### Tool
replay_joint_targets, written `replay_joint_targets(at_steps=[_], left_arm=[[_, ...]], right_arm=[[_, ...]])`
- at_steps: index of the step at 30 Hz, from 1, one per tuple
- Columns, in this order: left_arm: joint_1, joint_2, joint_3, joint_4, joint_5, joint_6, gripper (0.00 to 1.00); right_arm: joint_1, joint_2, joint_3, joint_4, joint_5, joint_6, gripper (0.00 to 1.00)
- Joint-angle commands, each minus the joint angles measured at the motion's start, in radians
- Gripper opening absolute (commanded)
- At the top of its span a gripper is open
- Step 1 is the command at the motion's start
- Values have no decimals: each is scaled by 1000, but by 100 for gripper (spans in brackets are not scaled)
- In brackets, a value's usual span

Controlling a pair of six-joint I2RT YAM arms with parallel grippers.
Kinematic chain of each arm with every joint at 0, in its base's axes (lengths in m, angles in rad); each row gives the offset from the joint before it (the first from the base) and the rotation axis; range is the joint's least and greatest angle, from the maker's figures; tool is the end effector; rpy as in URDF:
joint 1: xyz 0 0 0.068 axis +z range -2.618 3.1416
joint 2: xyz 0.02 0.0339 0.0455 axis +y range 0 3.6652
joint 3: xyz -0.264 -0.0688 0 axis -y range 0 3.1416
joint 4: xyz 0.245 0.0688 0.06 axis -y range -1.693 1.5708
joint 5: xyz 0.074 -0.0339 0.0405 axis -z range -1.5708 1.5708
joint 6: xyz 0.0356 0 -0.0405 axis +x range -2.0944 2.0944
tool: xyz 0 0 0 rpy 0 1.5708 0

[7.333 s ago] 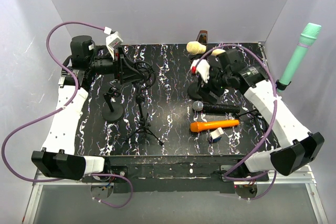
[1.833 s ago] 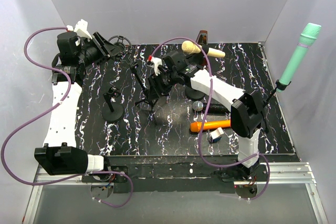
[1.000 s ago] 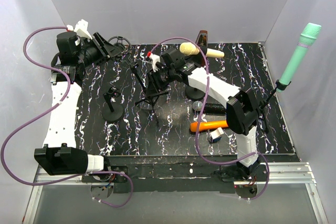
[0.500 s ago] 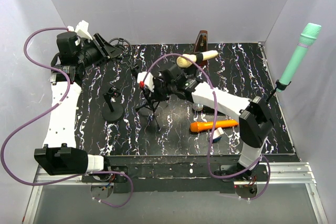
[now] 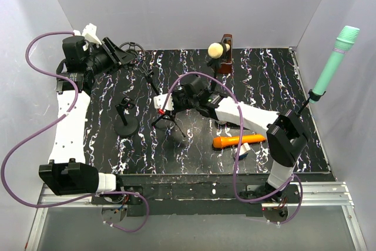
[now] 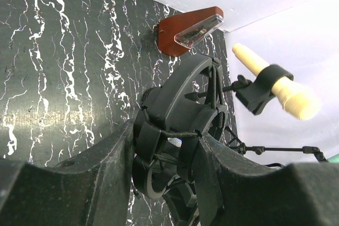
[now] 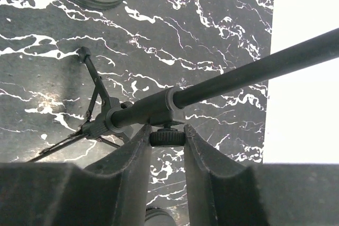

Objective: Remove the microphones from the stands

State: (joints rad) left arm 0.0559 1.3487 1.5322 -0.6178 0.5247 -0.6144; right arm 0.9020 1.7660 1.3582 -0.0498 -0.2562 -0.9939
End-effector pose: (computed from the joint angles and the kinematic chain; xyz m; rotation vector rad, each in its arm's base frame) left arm 0.2874 -0.0018 0.4306 -0.3377 2.0239 -0.8780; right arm 0.2516 0.3329 0.2825 -1.7280 1.0426 0.2013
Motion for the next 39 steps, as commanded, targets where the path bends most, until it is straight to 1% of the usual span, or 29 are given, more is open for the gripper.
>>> replay_joint_targets(at_steps=[1,2,4,5,9,11,13,17,21,27,32,33,38,39], left_arm=[[-11,3,-7,-65,67,-33,0],[-10,6,-6,-65,70,-30,0],[-11,9,-6,-63,72,-31,0],[-11,7,-7,-62,70,-28,0],[-11,4,-4,-62,74,-10,0],[-11,3,-9,-68,78,21,0],[-11,1,-12,-82,75,31,0],[-11,-3,-14,-83,75,21,0],[-10,-5,-12,-83,66,19,0],[-11,0,-10,-83,69,18,0],[-11,1,-10,-89,74,21,0],[-10,3,-9,-89,74,21,0],[-11,3,-7,-94,72,25,0],[-10,3,-6,-95,70,25,0]], right_arm=[[12,-39,4,51,-8,125,46],[11,-40,19,21,-6,168,53],[-6,-42,71,-80,-38,257,60],[-17,-39,105,-129,-72,331,65],[-63,7,264,-385,-202,498,65],[-78,32,329,-448,-253,544,65],[-84,42,357,-482,-276,564,63],[-84,56,374,-510,-308,610,63],[-84,76,383,-507,-314,693,61],[-83,92,374,-450,-292,862,61],[-84,107,380,-414,-269,936,59],[-84,110,384,-412,-265,937,57],[-94,139,412,-426,-226,923,42],[-94,148,417,-430,-221,917,37]])
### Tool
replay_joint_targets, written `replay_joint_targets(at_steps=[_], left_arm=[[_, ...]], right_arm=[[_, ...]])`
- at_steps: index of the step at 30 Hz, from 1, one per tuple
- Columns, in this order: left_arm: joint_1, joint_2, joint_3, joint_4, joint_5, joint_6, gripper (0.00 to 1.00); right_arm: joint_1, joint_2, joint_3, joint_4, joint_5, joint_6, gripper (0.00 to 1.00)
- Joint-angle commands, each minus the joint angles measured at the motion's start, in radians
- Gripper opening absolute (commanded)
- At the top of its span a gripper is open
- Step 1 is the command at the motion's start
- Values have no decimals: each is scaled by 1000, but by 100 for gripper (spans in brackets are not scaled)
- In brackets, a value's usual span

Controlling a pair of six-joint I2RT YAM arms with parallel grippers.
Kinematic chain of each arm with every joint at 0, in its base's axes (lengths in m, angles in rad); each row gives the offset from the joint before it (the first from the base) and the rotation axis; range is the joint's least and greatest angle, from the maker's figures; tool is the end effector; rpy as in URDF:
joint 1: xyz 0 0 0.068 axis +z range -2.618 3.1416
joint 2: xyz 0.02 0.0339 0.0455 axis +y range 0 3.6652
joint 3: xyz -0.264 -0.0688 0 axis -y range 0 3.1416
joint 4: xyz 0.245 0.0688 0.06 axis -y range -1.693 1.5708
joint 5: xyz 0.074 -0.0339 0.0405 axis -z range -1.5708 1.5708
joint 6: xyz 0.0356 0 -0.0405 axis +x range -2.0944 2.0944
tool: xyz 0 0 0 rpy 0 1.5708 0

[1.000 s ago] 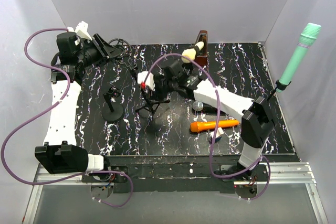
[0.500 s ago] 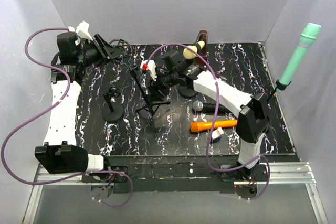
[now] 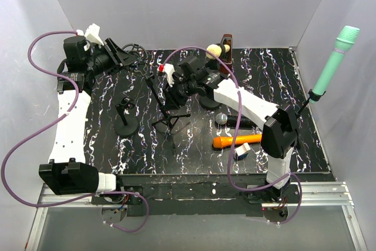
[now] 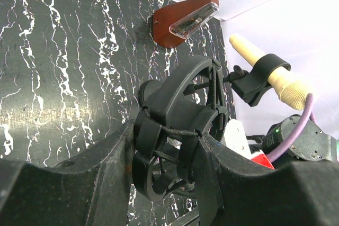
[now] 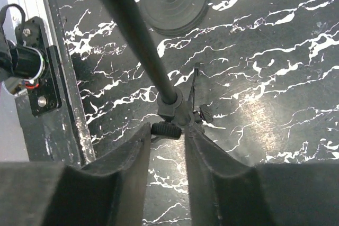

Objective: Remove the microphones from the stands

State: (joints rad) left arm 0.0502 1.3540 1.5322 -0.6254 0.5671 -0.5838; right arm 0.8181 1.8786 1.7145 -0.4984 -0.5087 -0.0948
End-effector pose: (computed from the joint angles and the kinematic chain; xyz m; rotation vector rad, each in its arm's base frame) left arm 0.2881 -0.0047 0.4288 -0.2785 2.0413 -0.9059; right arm 0.2843 0.3289 0.3196 -1.2698 1.9268 0.9520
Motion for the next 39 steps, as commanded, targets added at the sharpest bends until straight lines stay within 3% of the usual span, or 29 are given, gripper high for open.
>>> replay_joint_targets(at_steps=[1,6,10,13,16,19,23,28,32,35,39], left_arm=[[-6,-3,-7,-89,28,-5,0],[-6,-1,-7,-89,25,-4,0],[-6,0,-6,-92,11,-7,0],[-6,2,-9,-96,4,-16,0],[-4,4,-17,-92,7,-21,0],[-6,5,-20,-91,11,-22,0],[-7,11,-27,-86,14,-24,0],[-9,13,-29,-73,19,-28,0],[-9,11,-29,-76,16,-30,0],[-9,13,-27,-76,17,-28,0],[-9,16,-29,-68,19,-30,0]], right_arm=[[-10,40,60,12,33,9,31],[-13,57,25,3,16,-42,19],[-1,27,-33,23,42,-172,2],[27,-34,-134,128,162,-374,1],[59,-128,-330,408,269,-636,1],[78,-164,-446,569,294,-885,1],[78,-147,-501,698,334,-1039,1],[76,-138,-503,670,397,-975,9],[70,-101,-466,664,553,-835,34],[64,-82,-438,627,608,-771,42],[62,-99,-438,560,567,-735,53]])
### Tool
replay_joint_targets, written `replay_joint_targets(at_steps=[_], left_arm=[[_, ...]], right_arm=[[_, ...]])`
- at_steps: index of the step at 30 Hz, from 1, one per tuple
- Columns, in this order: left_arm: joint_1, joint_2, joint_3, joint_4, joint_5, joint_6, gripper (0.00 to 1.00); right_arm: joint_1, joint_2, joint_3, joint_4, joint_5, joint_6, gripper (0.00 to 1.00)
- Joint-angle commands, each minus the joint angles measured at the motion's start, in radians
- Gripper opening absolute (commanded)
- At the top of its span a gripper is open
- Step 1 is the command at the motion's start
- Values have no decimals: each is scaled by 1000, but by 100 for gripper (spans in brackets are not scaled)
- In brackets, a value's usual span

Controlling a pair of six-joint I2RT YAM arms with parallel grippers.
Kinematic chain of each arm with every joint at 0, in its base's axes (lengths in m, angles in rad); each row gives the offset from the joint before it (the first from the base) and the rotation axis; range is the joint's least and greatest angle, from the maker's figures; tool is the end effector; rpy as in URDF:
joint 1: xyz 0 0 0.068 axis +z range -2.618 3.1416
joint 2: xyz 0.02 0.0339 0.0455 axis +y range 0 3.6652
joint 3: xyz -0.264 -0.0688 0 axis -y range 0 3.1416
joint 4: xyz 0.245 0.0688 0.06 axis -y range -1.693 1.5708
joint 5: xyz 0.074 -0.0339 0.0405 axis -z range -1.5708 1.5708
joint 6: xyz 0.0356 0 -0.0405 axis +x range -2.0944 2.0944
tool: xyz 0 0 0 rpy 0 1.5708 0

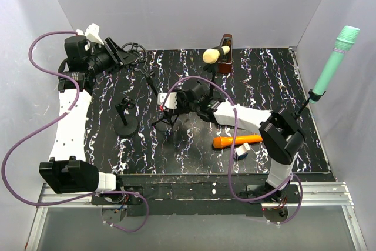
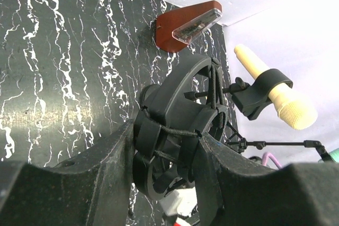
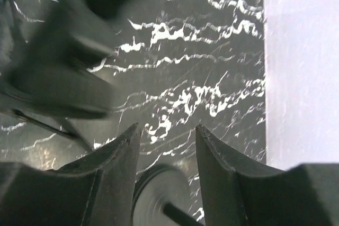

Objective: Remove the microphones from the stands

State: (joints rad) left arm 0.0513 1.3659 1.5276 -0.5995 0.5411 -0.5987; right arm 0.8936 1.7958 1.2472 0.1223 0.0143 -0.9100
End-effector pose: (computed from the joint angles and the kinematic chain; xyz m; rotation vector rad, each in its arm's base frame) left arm 0.2936 -0.0033 0.4263 -0.3077 2.0304 -0.8877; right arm 0.2630 0.3262 0.2490 -1.5609 1.2458 -0.0248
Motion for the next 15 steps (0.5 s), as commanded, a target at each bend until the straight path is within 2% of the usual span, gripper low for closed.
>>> replay_joint_targets(at_steps=[1,5,9,15], left_arm=[[-8,4,-23,-92,46,-16,0],[-10,4,-17,-89,45,-15,0],[-10,1,-14,-82,43,-19,0],[-10,-8,-18,-83,40,-19,0]], right_arm=[[-13,-22,35,-87,12,88,55],[-25,-50,116,-263,-105,176,57],[-58,-85,204,-439,-304,310,57],[-64,-96,311,-550,-453,646,58]])
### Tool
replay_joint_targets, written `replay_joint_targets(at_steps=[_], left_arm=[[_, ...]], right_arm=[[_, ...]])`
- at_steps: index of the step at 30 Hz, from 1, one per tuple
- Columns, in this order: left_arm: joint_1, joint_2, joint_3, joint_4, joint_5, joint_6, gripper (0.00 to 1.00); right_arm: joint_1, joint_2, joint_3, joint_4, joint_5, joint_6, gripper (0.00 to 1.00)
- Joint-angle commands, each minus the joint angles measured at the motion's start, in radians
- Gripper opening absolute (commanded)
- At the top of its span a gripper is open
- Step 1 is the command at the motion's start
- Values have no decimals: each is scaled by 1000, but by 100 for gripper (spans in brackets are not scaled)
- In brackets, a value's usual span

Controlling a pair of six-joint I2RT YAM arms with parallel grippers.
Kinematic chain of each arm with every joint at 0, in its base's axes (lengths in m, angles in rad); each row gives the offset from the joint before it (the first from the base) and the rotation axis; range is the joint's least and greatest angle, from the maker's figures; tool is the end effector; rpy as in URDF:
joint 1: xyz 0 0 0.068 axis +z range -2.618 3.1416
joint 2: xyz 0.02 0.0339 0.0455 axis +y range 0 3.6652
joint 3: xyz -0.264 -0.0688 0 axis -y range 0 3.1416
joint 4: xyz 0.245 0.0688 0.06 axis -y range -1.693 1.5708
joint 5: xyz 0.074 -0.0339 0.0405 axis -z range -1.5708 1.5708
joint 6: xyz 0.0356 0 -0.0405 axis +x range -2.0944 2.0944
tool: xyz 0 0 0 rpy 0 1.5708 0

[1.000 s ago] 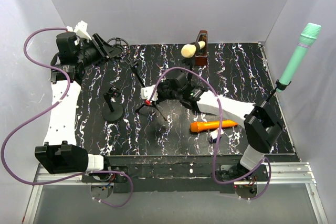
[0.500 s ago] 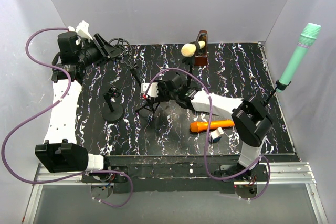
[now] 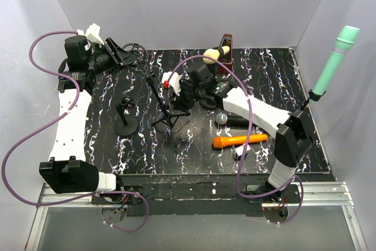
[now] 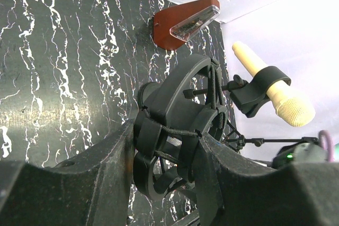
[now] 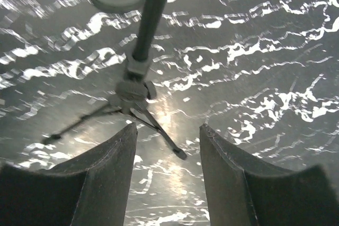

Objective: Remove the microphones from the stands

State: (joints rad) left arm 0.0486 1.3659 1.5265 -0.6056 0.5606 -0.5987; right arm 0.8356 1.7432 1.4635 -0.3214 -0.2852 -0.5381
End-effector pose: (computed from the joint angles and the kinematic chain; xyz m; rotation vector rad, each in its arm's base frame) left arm 0.2931 -0.0047 0.4256 -0.2957 2.0396 -0.9093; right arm 0.2652 0.3082 0.3024 -1.5081 1.5793 0.4792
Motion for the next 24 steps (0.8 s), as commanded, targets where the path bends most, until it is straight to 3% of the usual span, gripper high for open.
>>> replay_joint_targets(at_steps=[1,5,17,24], left_arm=[[-6,-8,-19,-77,21,-19,0],[-7,-8,-19,-75,25,-21,0],[-10,-8,-12,-85,21,-16,0],[-10,-11,-8,-88,19,-10,0]], right_arm=[[-6,-37,107,-114,-164,321,58],[-6,-25,109,-74,-175,435,59],[-20,75,193,-54,-132,526,59],[-39,104,156,-56,-68,552,59]])
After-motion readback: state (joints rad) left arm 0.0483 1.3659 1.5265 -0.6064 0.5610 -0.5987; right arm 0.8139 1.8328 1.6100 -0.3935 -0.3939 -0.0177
